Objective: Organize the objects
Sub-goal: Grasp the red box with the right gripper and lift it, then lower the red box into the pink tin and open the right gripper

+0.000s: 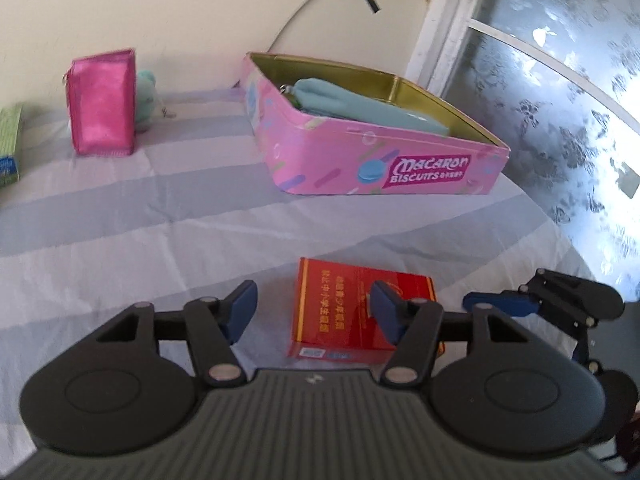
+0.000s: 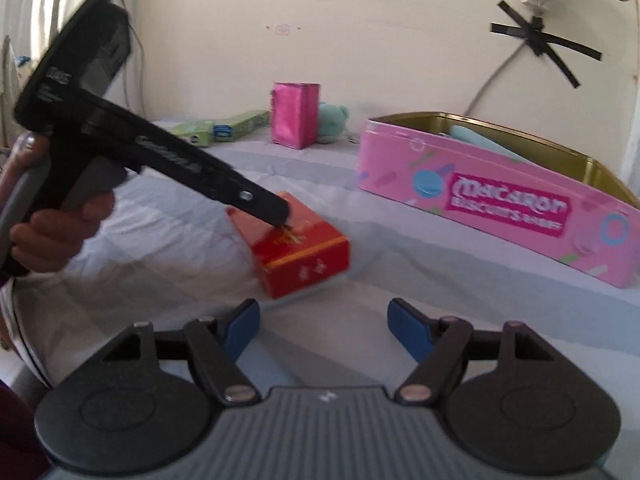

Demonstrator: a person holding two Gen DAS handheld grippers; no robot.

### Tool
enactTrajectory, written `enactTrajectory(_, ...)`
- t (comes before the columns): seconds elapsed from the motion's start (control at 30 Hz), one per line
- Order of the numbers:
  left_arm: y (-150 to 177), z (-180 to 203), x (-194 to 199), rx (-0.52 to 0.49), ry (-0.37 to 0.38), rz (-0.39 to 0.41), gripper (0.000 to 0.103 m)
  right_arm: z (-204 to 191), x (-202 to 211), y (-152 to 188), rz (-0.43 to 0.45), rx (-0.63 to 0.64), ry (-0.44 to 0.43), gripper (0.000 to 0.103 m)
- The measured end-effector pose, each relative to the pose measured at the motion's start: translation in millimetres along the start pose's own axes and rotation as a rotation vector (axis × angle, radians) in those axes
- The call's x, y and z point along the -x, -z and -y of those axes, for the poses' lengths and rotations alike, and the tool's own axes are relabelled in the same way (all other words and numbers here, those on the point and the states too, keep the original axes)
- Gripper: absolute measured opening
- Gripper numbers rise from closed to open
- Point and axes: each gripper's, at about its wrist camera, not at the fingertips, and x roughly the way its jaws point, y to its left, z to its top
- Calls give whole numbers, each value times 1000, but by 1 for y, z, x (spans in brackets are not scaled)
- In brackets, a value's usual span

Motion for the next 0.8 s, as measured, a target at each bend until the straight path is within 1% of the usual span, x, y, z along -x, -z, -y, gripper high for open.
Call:
enactTrajectory(0.07,1,0,-1,15,3,-9,64,-6,-6,-6,1,10,-17,73)
enactTrajectory(0.1,0,4,-5,18,5,-14,63,-8,-9,-8,-9,6,-18,70)
enactTrajectory(0.13,0,6,-6,21,17,-19,57,-9,-14,-11,-23,-7,-30,63)
enactTrajectory(0.17,-1,8,-8,25,49,-28,55,-9,-19,-12,-36,-25,-40,55)
enactTrajectory(0.2,-3,10,-10,25,55,-35,55,-8,-23,-12,-38,-42,-30,51)
enactTrajectory(0.23,-3,14,-11,9,36,-26,54,-7,-23,-13,-30,-48,-21,49)
enactTrajectory(0.27,-4,18,-10,0,29,-20,54,-5,-22,-14,-26,-57,-18,48)
enactTrajectory(0.3,-7,21,-9,-8,27,-12,53,-3,-20,-13,-13,-64,-9,45)
enactTrajectory(0.4,-24,36,-4,-45,44,34,53,5,-6,-19,67,-54,44,45)
enactTrajectory(0.5,-50,52,-4,-89,43,87,53,22,5,-33,140,-72,83,45)
enactTrajectory(0.57,-69,60,-10,-105,35,116,54,35,6,-45,176,-81,113,45)
enactTrajectory(0.7,-105,67,-34,-119,6,147,54,57,-9,-67,213,-77,180,45)
enactTrajectory(0.8,-125,69,-53,-125,-28,153,54,73,-27,-79,212,-92,193,45)
